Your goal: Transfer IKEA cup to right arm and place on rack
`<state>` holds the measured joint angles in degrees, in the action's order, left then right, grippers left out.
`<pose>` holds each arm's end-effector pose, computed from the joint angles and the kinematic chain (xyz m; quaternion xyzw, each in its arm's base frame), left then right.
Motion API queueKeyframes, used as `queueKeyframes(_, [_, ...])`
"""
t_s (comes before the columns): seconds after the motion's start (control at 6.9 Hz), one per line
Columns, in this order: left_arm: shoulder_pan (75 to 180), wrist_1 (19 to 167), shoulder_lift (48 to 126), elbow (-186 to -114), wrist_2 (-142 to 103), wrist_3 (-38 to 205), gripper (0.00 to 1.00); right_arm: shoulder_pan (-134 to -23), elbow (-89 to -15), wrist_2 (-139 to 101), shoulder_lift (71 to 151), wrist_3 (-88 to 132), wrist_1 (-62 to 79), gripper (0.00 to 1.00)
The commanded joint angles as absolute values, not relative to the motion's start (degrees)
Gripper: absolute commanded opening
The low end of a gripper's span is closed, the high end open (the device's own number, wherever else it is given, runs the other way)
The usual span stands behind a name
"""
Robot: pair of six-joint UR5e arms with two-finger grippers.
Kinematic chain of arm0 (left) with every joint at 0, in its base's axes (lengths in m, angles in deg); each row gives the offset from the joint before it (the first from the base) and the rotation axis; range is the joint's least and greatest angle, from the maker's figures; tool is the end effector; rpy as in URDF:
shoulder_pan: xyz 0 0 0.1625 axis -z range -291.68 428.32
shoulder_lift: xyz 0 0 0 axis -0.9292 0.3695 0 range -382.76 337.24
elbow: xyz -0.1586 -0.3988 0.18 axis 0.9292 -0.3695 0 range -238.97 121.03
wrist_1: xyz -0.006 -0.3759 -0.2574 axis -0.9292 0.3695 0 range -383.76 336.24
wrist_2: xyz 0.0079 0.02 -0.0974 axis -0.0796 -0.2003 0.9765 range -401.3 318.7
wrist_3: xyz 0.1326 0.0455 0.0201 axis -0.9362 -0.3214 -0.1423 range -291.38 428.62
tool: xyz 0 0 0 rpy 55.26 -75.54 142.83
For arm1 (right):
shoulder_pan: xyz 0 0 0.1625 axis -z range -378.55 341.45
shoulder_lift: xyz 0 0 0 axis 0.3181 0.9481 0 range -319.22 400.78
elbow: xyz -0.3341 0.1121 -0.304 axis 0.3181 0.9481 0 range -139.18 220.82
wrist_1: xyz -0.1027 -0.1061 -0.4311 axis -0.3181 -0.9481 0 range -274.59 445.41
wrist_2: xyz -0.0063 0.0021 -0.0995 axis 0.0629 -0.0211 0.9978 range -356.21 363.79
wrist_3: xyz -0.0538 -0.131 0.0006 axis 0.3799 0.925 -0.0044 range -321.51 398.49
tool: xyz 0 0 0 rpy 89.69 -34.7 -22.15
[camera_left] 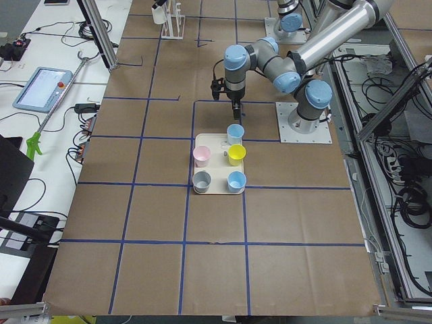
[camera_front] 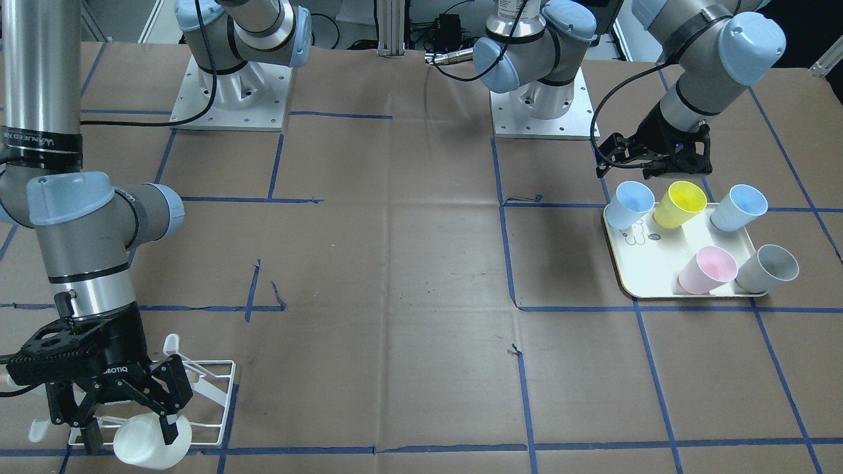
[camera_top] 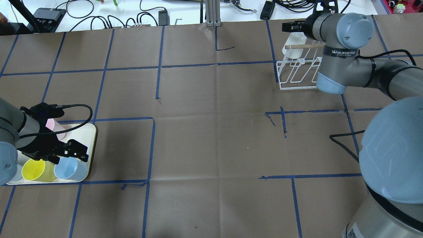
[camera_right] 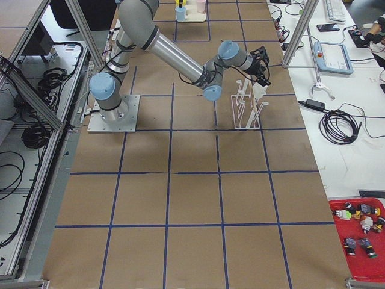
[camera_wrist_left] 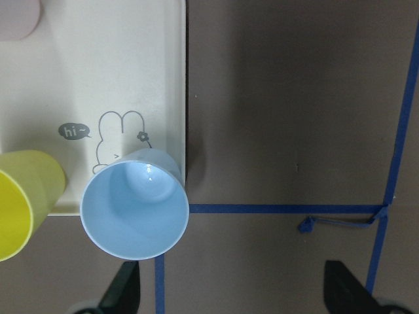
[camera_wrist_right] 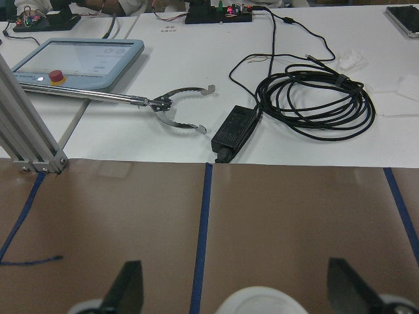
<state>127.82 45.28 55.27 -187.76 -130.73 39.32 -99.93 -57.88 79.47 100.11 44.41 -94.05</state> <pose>0.0753 -0.3932 0.2702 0.0107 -0.9986 -0.0418 0.0299 0.0550 -0.7603 0.2748 -0.0315 0.8999 -0.4309 0.0589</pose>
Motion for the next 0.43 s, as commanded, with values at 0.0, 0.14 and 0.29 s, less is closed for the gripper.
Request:
queueKeyframes(0.0, [127.73,32.98,58.08,-193.6,-131.99,38.56,0.99,-99.93,-57.27,79.11,100.28,44.47,-94.33,0.99])
queueKeyframes(0.14, [127.64,31.01,60.01,-193.88,-134.18,38.65,0.97,-100.19,-57.0,78.85,101.76,44.47,-94.33,0.99])
queueKeyframes(0.29, [127.56,30.65,61.43,-194.14,-134.64,38.56,0.97,-101.15,-57.09,77.98,104.04,44.47,-94.33,0.99])
